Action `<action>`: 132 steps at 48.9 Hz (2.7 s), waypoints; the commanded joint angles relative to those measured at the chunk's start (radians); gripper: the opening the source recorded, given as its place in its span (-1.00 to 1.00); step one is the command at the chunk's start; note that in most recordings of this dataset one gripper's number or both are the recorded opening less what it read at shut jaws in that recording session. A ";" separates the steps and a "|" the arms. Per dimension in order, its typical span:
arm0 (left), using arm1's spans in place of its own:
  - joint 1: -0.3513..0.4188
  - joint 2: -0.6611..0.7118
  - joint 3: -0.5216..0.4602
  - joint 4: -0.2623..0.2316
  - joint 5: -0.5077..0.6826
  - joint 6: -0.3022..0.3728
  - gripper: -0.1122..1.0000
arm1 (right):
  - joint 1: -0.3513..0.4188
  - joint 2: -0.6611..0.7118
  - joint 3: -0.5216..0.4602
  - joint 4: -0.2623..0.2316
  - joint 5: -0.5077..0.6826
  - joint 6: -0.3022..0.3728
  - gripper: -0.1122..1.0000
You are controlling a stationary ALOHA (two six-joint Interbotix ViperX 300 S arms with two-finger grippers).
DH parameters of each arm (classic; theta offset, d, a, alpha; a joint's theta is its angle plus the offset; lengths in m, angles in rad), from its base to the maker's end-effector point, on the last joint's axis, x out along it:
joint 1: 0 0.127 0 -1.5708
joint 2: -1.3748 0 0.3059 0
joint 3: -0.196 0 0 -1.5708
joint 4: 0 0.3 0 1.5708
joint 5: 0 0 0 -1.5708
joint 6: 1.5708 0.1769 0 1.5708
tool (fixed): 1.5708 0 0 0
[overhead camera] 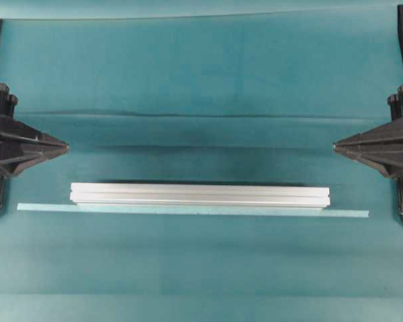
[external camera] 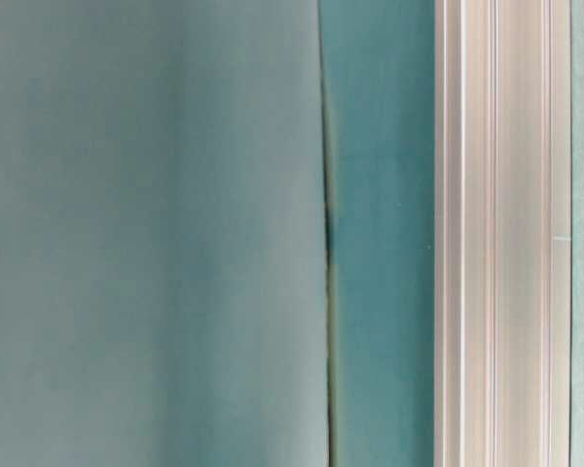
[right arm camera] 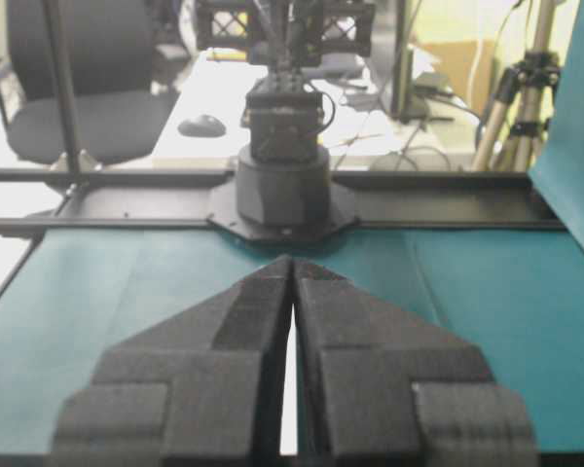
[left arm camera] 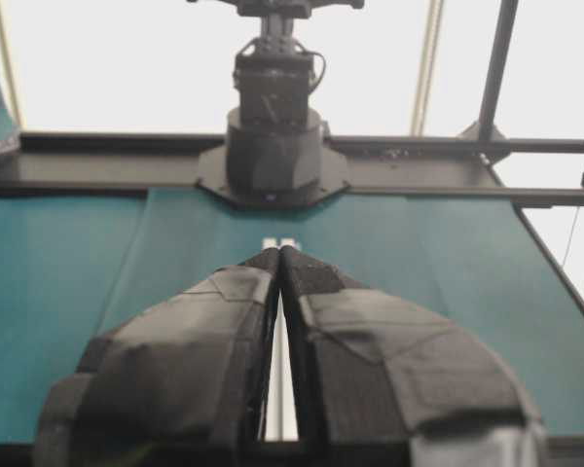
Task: Lift the metal rail with both hands.
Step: 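Move both grippers inward toward the two ends of the silver rail, then lower both open grippers down over the rail near each end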
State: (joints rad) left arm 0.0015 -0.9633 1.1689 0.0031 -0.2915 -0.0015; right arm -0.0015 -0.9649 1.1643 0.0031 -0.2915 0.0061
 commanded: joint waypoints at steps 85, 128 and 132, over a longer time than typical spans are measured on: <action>0.003 0.739 -0.675 0.020 1.031 -0.035 -0.83 | -0.020 0.859 -0.724 0.094 1.209 -0.057 -0.80; -0.025 0.793 -0.601 0.020 0.992 -0.034 0.73 | -0.017 0.920 -0.703 0.067 1.189 -0.038 0.87; -0.029 0.804 -0.597 0.020 0.992 -0.031 0.97 | -0.015 0.925 -0.706 0.067 1.187 -0.035 0.93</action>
State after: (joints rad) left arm -0.0215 -0.1611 0.5752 0.0215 0.7026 -0.0353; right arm -0.0215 -0.0506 0.4663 0.0721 0.9020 -0.0368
